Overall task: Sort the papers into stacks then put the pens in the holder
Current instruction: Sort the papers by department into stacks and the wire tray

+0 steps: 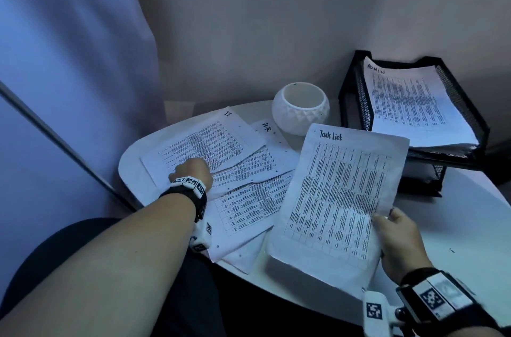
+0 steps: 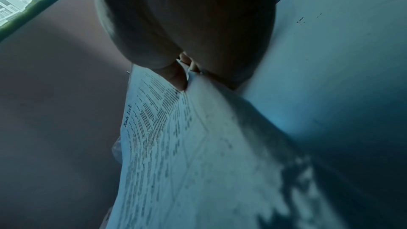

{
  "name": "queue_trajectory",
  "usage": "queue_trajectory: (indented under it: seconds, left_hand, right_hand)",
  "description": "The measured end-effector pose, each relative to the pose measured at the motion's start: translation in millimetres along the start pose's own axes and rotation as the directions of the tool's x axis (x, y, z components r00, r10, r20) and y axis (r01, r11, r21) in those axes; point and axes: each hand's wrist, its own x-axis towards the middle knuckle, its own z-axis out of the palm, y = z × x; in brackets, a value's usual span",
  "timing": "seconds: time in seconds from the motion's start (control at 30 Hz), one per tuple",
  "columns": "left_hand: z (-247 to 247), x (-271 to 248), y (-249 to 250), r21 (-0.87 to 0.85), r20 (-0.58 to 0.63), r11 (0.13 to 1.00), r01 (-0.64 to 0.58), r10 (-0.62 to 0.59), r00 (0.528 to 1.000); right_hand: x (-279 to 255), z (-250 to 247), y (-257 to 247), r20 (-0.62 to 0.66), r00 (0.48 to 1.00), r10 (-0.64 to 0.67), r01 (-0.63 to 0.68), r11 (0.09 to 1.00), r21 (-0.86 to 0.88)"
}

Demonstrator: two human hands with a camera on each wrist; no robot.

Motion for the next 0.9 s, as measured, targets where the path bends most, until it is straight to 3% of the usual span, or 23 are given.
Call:
queue_trajectory:
  seconds: [0.13,0.23,0.3,0.47,0.6,0.8,0.9]
  left_hand:
    - [-15.5,2.8,3.7,-0.132,0.017,0.991,0.002,0.0,1.0]
    - [-38.7,-19.2,32.6,-0.192,0.002,0.972,-0.138,0.141,0.99]
    - [-49.0,-46.1,59.9,-0.18,0.057,0.948,-0.264,0.278,0.959]
    - [-38.9,-135.1,121.5,-0.118,0.196,0.832,-0.542,0.555,0.808]
    - [-10.1,-188.9,148.0,-0.148,0.357,0.721,-0.677,0.677,0.643]
    - [13.6,-221.6,159.2,-0.243,0.465,0.609,-0.755,0.756,0.46]
    - [13.1,-214.4,158.9,-0.344,0.507,0.639,-0.688,0.743,0.436]
  right_hand:
    - [-4.1,-0.6,2.2,-0.001,1.0,0.021,-0.021,0.999,-0.029]
    - [-8.3,0.9,-2.5,0.009,0.999,0.039,-0.039,0.999,-0.026]
    - [-10.7,6.3,-3.4,0.019,0.999,0.044,-0.044,0.999,-0.013]
    - [-21.3,19.3,6.3,0.059,0.992,0.114,-0.121,0.984,0.133]
    - [-35.9,16.0,4.0,0.144,0.978,0.153,-0.188,0.943,0.273]
    - [-42.2,2.6,-9.5,0.249,0.946,0.209,-0.295,0.875,0.384]
    - [-39.3,-2.9,-10.0,0.259,0.947,0.191,-0.27,0.909,0.317]
